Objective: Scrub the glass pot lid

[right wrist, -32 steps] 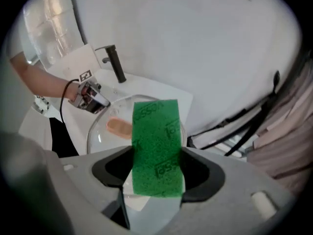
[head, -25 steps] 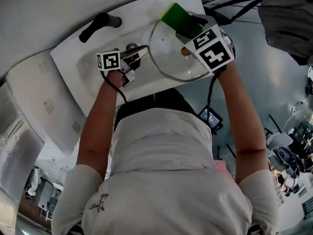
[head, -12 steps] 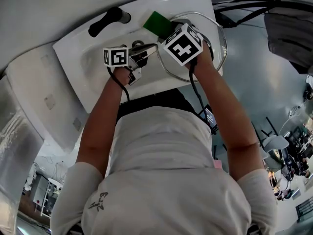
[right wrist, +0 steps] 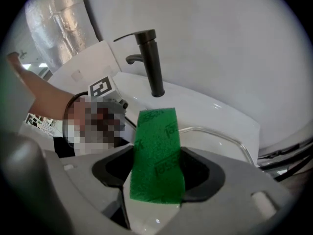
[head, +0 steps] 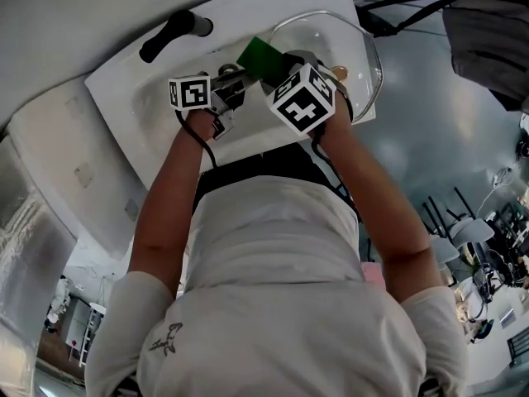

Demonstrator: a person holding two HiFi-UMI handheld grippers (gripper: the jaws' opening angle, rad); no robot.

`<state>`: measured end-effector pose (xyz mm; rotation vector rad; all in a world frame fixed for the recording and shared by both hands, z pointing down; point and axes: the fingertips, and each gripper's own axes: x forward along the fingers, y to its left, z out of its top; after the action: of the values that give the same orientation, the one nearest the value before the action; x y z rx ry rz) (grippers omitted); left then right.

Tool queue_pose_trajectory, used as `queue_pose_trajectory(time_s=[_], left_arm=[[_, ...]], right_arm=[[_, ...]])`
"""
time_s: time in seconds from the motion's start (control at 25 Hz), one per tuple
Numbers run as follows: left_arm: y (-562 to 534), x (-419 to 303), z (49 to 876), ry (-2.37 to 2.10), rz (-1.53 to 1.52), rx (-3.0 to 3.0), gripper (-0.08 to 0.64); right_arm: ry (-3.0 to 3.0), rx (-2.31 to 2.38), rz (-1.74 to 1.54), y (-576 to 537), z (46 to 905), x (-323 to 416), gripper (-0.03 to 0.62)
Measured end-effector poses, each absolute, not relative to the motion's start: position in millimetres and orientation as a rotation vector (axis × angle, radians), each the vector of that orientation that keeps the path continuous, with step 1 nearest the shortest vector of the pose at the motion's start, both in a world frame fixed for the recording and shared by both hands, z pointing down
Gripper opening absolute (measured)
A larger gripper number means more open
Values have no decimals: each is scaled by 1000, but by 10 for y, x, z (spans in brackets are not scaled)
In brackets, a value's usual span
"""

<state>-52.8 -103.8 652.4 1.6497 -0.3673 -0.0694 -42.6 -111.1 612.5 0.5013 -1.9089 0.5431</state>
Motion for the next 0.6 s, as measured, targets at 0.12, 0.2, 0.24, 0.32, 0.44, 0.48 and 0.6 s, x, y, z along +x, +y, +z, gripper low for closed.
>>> queue_pose_trajectory(time_s=[0.12,0.2,0.24,0.32,0.44,0.48,0.6], left_arm=[[-1041,-521,6533,-367,-70,1650,32],[-1041,-519,6532,-366,-67,1653,32],[-1042,-520,6533,-368,-64,1654,32],[-1043,-517,6542,-374,-61,1656,32],[-1041,-498,6554,-378,-56,1657,32],[-1043,-494,6556,-379,-54,1659,32],[-1044,-493,6553,-388,-50,1663,32]], right_arm=[[-1917,494,557,-952,6089,-338,296],[-1916,486,560,-836,6070,-274,296],[-1913,480,559,-775,6066,-241,296],[-1904,467,556,-646,6077,-173,296],[-1888,453,542,-442,6109,-64,296],[-1885,451,536,-382,6115,-28,296],[-1882,454,540,-221,6117,94,296]])
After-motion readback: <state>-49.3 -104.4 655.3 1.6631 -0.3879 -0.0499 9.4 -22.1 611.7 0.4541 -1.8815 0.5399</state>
